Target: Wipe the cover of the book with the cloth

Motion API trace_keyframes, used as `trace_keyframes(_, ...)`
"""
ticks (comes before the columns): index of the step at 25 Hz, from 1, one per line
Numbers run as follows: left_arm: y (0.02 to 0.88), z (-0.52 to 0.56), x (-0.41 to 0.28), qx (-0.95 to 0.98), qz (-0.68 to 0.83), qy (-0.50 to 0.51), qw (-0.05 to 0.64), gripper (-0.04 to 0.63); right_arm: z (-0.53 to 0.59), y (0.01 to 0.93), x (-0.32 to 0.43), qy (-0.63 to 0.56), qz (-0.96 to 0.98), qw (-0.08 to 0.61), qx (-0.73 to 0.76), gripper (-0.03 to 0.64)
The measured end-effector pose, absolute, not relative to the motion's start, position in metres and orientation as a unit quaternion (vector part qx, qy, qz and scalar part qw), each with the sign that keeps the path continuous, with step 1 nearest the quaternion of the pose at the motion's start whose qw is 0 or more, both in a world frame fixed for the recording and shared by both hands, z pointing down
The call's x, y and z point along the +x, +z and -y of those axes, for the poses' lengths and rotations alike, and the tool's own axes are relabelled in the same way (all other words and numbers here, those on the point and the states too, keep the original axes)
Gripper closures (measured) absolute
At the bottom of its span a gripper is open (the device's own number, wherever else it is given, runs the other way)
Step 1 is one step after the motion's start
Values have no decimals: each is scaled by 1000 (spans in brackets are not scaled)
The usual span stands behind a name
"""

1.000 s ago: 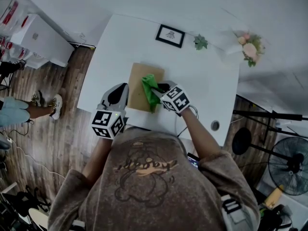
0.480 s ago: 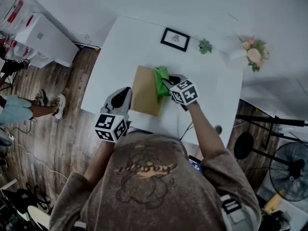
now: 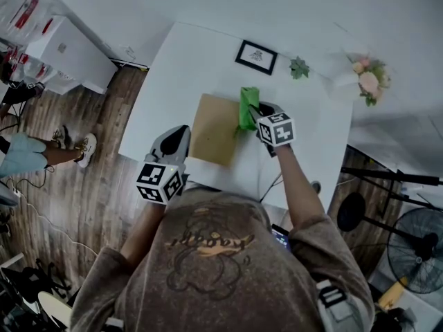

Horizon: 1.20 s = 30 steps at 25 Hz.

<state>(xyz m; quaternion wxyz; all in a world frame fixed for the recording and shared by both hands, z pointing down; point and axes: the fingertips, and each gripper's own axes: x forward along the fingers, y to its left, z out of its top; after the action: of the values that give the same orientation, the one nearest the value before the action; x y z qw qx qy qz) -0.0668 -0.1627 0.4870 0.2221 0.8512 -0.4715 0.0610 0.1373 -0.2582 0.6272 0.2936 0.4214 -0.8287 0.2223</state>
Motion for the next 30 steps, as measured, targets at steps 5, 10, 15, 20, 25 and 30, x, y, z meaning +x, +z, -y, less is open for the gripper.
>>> trace_keyframes(5, 485, 162, -64, 855, 466, 57, 222, 591, 238, 596, 127, 235, 846, 251, 407, 555)
trace_keyframes(10, 480, 161, -61, 859, 460, 52, 220, 591, 201, 566, 89, 236, 876, 220, 359, 555)
trace_keyframes(15, 477, 159, -64, 855, 468, 46, 218, 591, 165, 557, 51, 251, 894, 201, 312, 555)
trace_keyframes(20, 475, 153, -75, 850, 479, 42, 216, 591, 131, 567, 16, 266, 900, 206, 275, 555)
trace_keyframes(25, 471, 147, -89, 843, 492, 38, 214, 591, 107, 576, -17, 280, 904, 208, 248, 555)
trace_keyframes(30, 470, 142, -101, 837, 502, 36, 214, 591, 100, 593, -35, 276, 902, 232, 238, 555)
